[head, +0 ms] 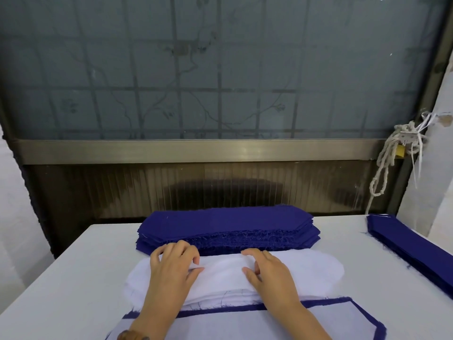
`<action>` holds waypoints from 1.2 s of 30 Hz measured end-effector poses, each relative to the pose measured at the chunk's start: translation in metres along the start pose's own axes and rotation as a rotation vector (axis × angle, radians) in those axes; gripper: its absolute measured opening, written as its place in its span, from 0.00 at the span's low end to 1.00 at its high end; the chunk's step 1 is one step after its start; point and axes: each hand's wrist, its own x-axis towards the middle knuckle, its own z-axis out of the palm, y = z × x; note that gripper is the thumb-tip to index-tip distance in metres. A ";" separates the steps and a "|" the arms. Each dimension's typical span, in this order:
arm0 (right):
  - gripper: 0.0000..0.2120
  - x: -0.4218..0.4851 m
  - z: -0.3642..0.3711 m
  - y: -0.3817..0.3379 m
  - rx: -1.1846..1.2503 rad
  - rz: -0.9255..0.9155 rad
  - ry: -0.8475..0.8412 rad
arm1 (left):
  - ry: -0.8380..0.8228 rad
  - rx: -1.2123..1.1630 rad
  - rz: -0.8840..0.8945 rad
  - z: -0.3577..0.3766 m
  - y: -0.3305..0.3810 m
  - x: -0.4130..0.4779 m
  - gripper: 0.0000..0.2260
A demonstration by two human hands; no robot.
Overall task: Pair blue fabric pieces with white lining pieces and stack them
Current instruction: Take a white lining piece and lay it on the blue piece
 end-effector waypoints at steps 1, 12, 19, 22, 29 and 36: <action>0.17 0.000 0.000 0.000 0.000 -0.002 0.001 | 0.012 0.002 0.006 0.001 -0.001 0.000 0.20; 0.17 0.000 -0.002 -0.001 -0.005 -0.009 0.004 | 0.048 0.082 0.002 -0.005 -0.008 0.003 0.12; 0.19 -0.001 -0.002 -0.003 -0.004 -0.011 0.002 | 0.159 0.049 0.067 0.001 -0.013 0.002 0.10; 0.21 -0.001 -0.003 -0.003 -0.012 -0.024 0.000 | 0.198 0.025 0.087 0.001 -0.012 0.003 0.03; 0.20 -0.002 -0.002 -0.001 -0.022 -0.018 -0.003 | 0.115 0.034 0.002 0.002 -0.012 0.004 0.16; 0.20 0.000 0.000 -0.002 -0.022 -0.031 0.005 | 0.163 0.054 0.056 -0.001 -0.013 0.003 0.16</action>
